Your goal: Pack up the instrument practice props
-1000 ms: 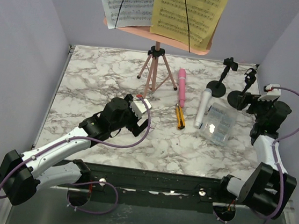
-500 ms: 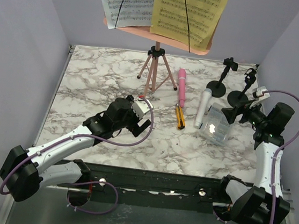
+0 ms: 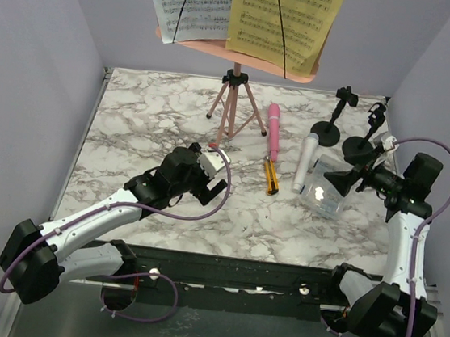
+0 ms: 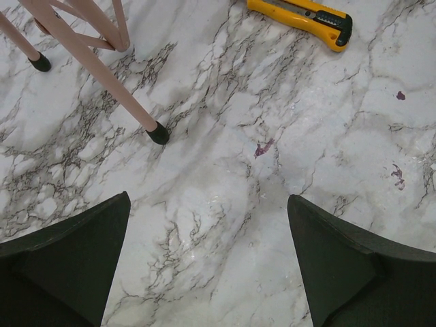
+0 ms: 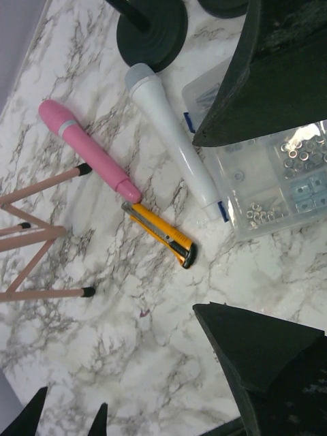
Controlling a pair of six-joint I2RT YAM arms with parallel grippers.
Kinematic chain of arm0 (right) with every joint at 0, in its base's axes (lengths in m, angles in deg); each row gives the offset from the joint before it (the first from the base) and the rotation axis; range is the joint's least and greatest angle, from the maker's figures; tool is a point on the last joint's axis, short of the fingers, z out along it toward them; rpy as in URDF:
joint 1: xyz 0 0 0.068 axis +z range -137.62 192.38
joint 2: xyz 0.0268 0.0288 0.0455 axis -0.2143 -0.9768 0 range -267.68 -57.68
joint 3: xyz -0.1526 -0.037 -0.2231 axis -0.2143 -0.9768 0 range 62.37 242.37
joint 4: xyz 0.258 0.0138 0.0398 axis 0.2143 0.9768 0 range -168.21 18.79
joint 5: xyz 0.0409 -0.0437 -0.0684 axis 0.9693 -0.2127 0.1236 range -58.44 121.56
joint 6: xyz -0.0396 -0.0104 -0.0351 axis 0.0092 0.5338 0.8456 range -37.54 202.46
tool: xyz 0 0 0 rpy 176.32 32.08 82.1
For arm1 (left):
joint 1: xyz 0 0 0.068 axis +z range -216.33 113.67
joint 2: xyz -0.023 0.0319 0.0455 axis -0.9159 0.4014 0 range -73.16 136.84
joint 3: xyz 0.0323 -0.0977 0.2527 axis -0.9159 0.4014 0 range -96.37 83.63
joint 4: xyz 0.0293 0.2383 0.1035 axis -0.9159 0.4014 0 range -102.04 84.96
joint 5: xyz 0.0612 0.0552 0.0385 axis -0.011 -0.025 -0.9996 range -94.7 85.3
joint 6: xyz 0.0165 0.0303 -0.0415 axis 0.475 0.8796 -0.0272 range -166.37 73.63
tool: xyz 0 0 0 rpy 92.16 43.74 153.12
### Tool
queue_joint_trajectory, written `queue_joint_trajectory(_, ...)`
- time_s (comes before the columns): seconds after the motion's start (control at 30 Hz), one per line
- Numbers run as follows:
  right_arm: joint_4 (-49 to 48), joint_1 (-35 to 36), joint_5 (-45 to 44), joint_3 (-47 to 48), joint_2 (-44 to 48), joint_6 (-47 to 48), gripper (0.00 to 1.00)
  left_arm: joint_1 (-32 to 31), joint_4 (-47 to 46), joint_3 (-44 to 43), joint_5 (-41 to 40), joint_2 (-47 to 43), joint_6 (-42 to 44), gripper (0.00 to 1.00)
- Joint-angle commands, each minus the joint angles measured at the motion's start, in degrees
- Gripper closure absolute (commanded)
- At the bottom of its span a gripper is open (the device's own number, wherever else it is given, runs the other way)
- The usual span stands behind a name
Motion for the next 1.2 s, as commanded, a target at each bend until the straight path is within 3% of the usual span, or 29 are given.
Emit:
queue_joint_trajectory(0.0,8.4,-0.4,7.8,8.4,-1.5,4.2,0.00,0.1,0.4,0.0,0.4,-1.4,-0.5,0.01)
queue_joint_trajectory(0.13,12.5,-0.4,12.3,16.9,-4.0,2.6,0.00,0.2,0.5,0.1,0.4,-1.5,-0.5,0.01)
queue_joint_trajectory(0.27,2.9,0.2,16.2,23.4,-6.4,-14.6,0.00,0.2,0.4,0.0,0.4,-0.8,-0.5,0.01)
queue_joint_trajectory(0.37,-4.4,1.9,15.2,27.7,-8.0,-26.3,0.00,0.2,0.6,-0.1,0.5,-0.7,-0.5,0.01)
queue_joint_trajectory(0.47,-6.3,4.4,13.3,32.7,-9.8,-31.8,0.00,0.1,0.5,0.0,0.4,-0.8,-0.4,0.01)
queue_joint_trajectory(0.87,-12.6,16.9,6.4,48.6,-18.4,-44.1,0.00,0.2,0.7,0.2,-0.7,-0.3,0.0,0.01)
queue_joint_trajectory(1.17,-31.4,18.5,6.2,52.7,-23.7,-65.7,0.00,0.1,0.9,0.2,-1.0,0.1,0.3,0.01)
